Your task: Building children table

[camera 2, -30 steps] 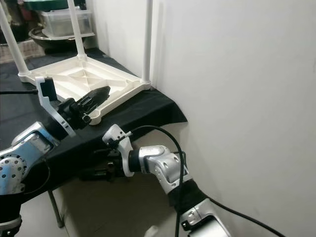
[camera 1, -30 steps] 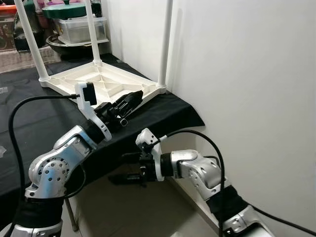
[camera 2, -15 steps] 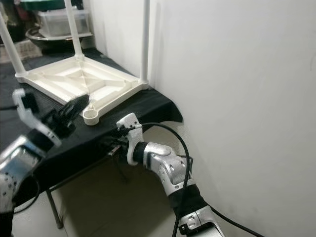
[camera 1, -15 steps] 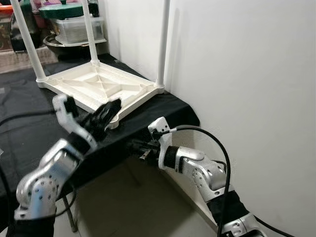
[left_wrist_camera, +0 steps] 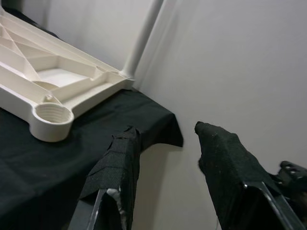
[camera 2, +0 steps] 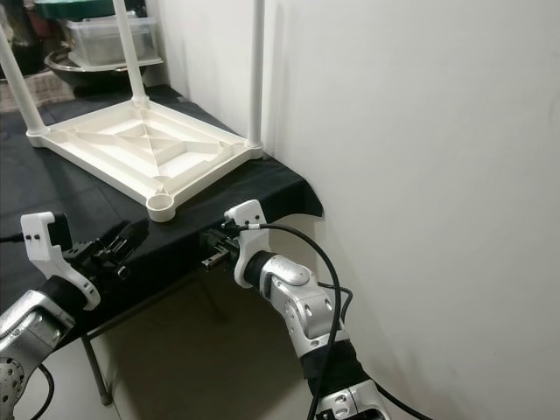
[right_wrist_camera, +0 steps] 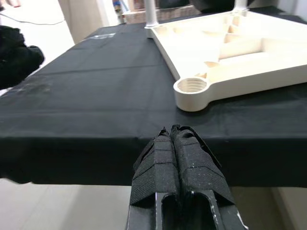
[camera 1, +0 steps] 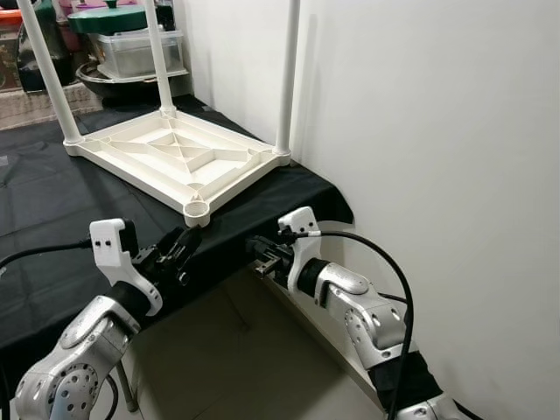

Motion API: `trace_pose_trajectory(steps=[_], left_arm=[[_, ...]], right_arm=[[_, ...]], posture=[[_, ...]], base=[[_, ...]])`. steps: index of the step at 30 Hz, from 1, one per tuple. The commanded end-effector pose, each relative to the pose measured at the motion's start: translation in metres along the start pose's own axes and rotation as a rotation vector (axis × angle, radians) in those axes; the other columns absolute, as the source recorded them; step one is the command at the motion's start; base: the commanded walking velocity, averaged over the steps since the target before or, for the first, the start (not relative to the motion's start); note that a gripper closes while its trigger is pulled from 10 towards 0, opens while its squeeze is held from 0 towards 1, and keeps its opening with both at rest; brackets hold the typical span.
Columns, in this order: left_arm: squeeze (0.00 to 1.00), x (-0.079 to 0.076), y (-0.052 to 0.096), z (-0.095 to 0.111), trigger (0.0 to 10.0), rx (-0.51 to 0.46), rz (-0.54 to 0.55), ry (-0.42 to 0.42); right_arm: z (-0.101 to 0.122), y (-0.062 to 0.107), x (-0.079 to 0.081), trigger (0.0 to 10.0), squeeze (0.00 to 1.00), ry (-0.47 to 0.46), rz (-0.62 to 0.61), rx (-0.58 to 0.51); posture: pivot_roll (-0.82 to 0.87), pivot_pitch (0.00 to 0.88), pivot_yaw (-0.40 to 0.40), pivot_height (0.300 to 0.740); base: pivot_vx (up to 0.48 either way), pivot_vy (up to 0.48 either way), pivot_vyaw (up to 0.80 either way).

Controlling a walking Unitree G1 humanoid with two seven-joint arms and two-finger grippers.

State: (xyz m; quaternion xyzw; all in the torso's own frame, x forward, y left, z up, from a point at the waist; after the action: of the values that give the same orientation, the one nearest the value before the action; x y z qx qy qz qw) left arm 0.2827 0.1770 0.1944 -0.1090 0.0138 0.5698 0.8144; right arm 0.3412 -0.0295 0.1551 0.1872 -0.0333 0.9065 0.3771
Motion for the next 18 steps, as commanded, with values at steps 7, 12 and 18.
trace_pose_trajectory(steps=[7, 12, 18], left_arm=[[0.0, 0.004, 0.014, -0.015, 10.0, 0.061, 0.105, -0.045], [0.0, 0.003, 0.017, -0.022, 10.0, 0.081, 0.143, -0.08], [0.0, 0.004, 0.017, -0.023, 10.0, 0.087, 0.159, -0.102]], right_arm=[[-0.005, 0.008, -0.017, 10.0, 0.0, 0.053, -0.141, -0.004], [-0.007, 0.009, -0.014, 10.0, 0.0, 0.089, -0.157, -0.004], [-0.007, 0.008, -0.014, 10.0, 0.0, 0.099, -0.166, -0.007]], posture=[[-0.02, 0.0, -0.047, 0.74], [-0.02, 0.0, -0.045, 0.74], [-0.02, 0.0, -0.046, 0.74]], base=[[0.0, 0.0, 0.0], [0.0, 0.0, 0.0], [0.0, 0.0, 0.0]])
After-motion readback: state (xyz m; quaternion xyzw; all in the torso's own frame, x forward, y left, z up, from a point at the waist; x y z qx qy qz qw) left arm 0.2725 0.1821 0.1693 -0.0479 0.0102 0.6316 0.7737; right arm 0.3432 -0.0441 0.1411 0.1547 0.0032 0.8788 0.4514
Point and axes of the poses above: a point about 5 cm out from each wrist's last joint towards the gripper, its own y axis pointing back from the gripper into the wrist, its own z axis along the axis of the wrist's last joint, x = y × z, the point moved 3 cm from there along -y, pointing out of the wrist towards the gripper, and after that the axes turned 14 degrees about -y, right-handed, at the moved point
